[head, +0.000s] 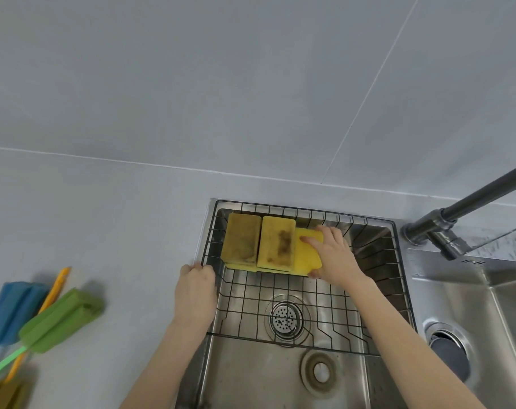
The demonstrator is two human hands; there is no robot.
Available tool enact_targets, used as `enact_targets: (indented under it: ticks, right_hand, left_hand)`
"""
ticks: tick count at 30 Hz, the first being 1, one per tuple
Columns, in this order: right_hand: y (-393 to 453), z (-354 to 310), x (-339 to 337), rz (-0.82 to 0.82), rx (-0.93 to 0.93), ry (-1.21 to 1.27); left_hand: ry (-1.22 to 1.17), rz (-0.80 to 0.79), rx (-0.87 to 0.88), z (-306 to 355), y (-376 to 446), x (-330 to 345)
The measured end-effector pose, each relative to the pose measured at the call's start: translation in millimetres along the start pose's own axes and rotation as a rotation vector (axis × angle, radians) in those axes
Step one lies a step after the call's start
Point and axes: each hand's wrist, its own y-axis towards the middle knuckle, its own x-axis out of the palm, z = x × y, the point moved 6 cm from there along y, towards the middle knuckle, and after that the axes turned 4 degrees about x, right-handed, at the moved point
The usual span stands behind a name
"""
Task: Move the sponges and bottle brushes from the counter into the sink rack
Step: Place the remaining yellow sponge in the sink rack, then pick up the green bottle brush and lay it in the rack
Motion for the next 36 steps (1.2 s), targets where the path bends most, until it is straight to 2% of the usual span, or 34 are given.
enact_targets:
  ticks: [3, 8, 12, 16, 17, 20, 22, 26, 29, 32, 36]
  right_hand:
    - [-3.7, -4.7, 1.9, 0.040, -0.014, -0.058]
    - [-12.0, -5.8, 8.1, 0.005, -0.022, -0.057]
    - [-20.6, -6.5, 1.2, -0.052, 0.024, 0.089]
    - [-29.4, -24.6, -35.1, 0.090, 0.035, 0.248]
    - [-32.5, -35.1, -45.1, 0.144, 0.019, 0.278]
    - [-45.3, -82.4, -67.7, 0.265, -0.061, 0.372]
    - [-55.9, -122.0, -72.9, 0.289, -0.159, 0.408]
    - [-73.6, -198.0, -62.4, 0.234, -0.332, 0.410]
    - [-81.4, -244.8, -44.1, 0.116, -0.386, 0.394]
    - [-85.1, -279.3, -23.3, 0.002, -0.421, 0.332]
    - [-83.8, -329.0, -10.4, -0.066, -0.497, 0.244]
  left_hand:
    - [0.000, 0.009, 0.009, 1.5, -1.7, 0.6]
    - [0.005, 0.056, 0.025, 2.7, -6.9, 2.2]
    - [-0.005, 0.097, 0.022, 2.4, -10.7, 10.4]
    - [0.046, 0.111, 0.118, 7.4, -16.9, 9.1]
    - [0.019, 0.107, 0.143, 6.3, -18.4, 8.1]
    - [-0.303, 0.022, 0.155, -7.7, -23.3, 8.2]
    - [-0.371, -0.045, 0.231, -13.7, -28.6, 10.5]
    - [-0.256, 0.084, 0.379, -27.5, -51.7, 0.5]
    - [-0.406, 0.118, 0.431, -46.8, -85.1, -10.7]
    - [-0.588, 0.131, 0.353, -82.0, -116.6, -13.8]
    - [-0.766, 0.284, 0.138, -158.5, -148.4, -32.2]
